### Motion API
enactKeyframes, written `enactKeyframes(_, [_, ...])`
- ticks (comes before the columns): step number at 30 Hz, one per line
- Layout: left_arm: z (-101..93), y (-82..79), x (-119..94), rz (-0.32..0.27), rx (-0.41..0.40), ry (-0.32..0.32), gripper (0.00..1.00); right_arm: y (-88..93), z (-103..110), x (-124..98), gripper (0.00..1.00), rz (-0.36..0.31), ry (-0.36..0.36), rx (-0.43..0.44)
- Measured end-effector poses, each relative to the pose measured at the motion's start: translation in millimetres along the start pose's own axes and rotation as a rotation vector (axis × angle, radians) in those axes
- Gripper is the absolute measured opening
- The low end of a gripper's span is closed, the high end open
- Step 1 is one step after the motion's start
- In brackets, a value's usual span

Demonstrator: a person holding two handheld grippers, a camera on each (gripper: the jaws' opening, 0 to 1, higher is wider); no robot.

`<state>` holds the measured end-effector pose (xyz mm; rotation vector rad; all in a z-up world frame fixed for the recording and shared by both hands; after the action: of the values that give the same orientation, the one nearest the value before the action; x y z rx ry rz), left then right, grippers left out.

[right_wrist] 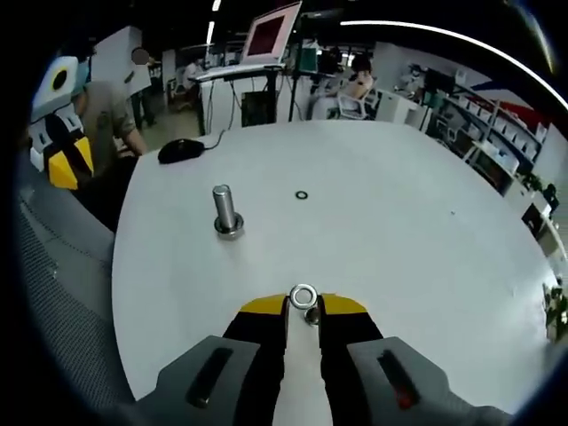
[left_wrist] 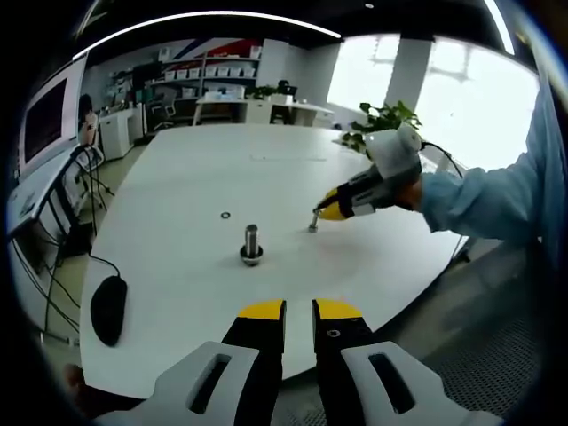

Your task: Place the washer onto the threaded stud by aligning its center hole with the stud, sliding it down to the base, and recovering from edge contact or off-axis alignment until the washer reaches the visible bottom stop.

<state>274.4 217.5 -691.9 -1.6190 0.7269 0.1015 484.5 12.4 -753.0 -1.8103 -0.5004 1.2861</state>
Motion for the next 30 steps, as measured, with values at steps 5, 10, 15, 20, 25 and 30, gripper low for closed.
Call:
enactKeyframes(5, [-0.1, 0.2, 0.0, 0.002, 0.0, 0.001, 0.09, -5.1, 2.1, -1.6, 0.15, -0.026, -0.011, -0.004])
enactKeyframes(10, [-0.2, 0.4, 0.1, 0.005, 0.0, 0.001, 0.09, -6.2, -3.9, -3.4, 0.15, -0.041, 0.015, -0.001])
enactKeyframes(15, [-0.1, 0.5, -0.3, 0.006, 0.001, 0.0, 0.09, -3.3, -10.3, -5.6, 0.15, -0.035, 0.039, 0.009])
enactKeyframes(20, [0.2, 0.3, -0.3, 0.005, 0.0, -0.002, 0.09, 0.8, -13.1, -6.8, 0.15, -0.024, 0.05, 0.034])
enactKeyframes(25, [0.3, 0.4, -0.4, 0.006, 0.0, -0.003, 0.09, 3.1, -11.0, -4.3, 0.15, -0.016, 0.041, 0.04])
enactKeyframes(30, [0.4, 0.6, -0.4, 0.007, -0.001, -0.004, 0.09, 7.1, -10.3, 0.5, 0.15, 0.002, 0.033, 0.055])
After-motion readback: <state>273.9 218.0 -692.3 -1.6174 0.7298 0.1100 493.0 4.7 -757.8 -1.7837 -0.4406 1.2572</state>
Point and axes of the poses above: the point that each gripper's makers call its tool centre point, and the gripper's own axes: x roughly forward along the fingers, z roughly to its left, y roughly out of its underside, the point moved 9 cm from there along -x, roughly backward along the fingers, and after that the axes turned 9 degrees about -z, right-handed, at the moved point
